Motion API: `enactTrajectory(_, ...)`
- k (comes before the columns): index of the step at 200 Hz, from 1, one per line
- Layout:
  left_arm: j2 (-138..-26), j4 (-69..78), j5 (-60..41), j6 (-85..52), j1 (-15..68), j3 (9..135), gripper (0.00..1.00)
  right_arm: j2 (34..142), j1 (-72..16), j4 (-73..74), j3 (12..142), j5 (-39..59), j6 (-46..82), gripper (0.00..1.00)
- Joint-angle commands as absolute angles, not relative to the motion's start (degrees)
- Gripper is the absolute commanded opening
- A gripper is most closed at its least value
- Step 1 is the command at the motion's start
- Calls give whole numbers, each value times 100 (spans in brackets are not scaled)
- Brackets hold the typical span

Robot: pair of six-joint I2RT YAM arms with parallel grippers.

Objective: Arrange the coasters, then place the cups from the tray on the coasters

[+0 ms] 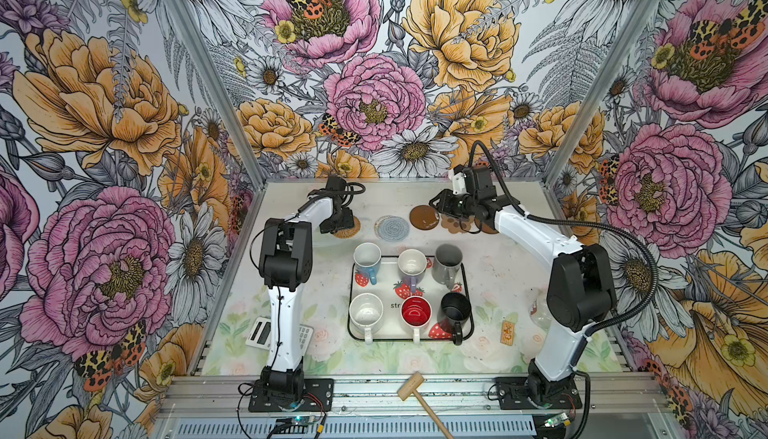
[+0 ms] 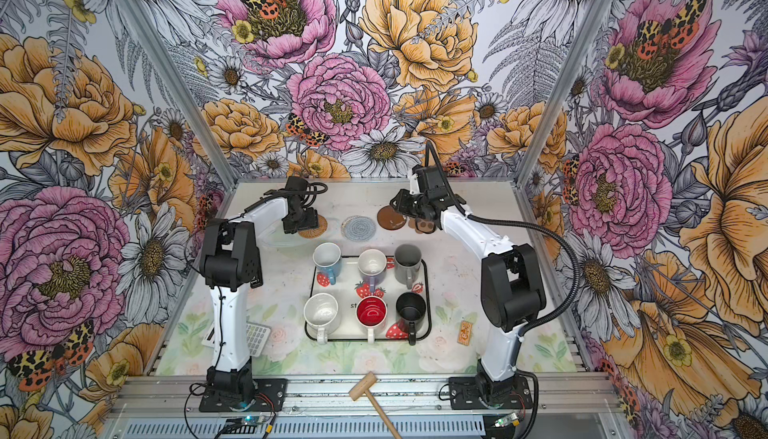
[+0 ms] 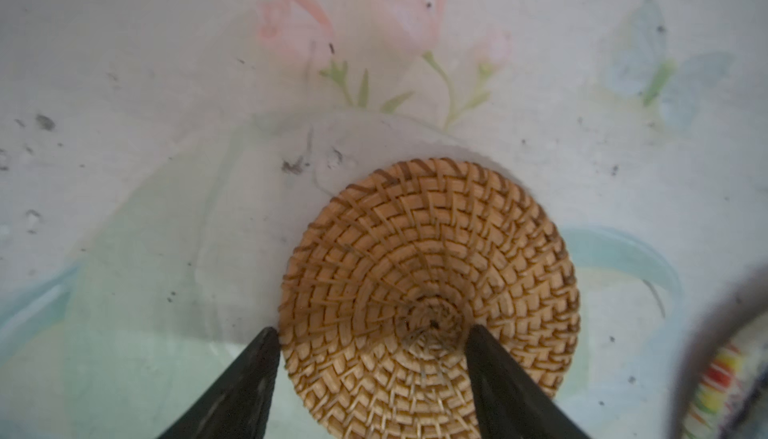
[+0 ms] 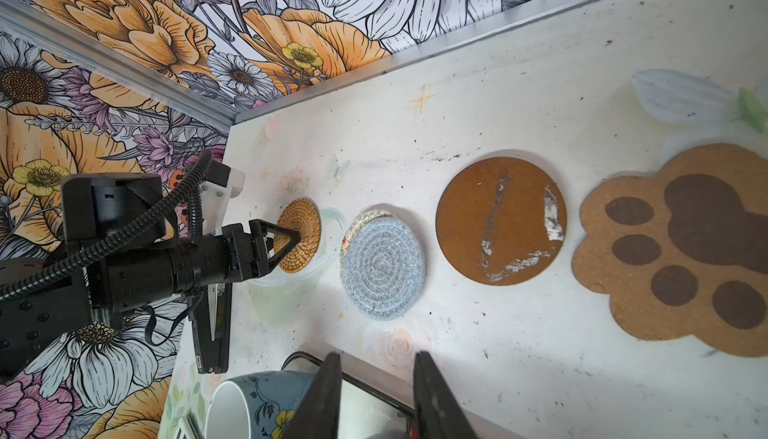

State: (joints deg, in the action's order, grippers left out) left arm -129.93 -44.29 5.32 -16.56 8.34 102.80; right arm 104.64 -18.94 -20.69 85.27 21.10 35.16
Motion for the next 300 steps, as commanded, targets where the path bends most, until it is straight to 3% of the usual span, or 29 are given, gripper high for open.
enactTrajectory(1,-13229,-4651,756,-1696,705,10579,72,10586,-1926,-1959,8633,2203,3600,32)
enactTrajectory(85,-13410,-4926,1144,-1563,434,10990,72,11027,-2082,-1943,8994,2282,3681,32)
enactTrajectory(110,-13136,-4915,1105,-1547,482,11144,77,11444,-2186,-1951,9510,2542,3670,32)
enactTrajectory(160,-12481,-4913,1134,-1377,856,11651,77,12138,-2224,-2066,10226,2908,3633,33)
enactTrajectory(198,-12561,-4915,590,-1127,1394,11953,77,12404,-2197,-2443,10375,2922,3397,34)
enactTrajectory(263,-13523,-4913,-13,-910,1937,12428,61,12577,-2129,-3014,10257,2969,2962,35)
enactTrajectory(300,-13921,-4913,-129,-973,2012,12637,60,12625,-2120,-3080,10001,3082,2894,35)
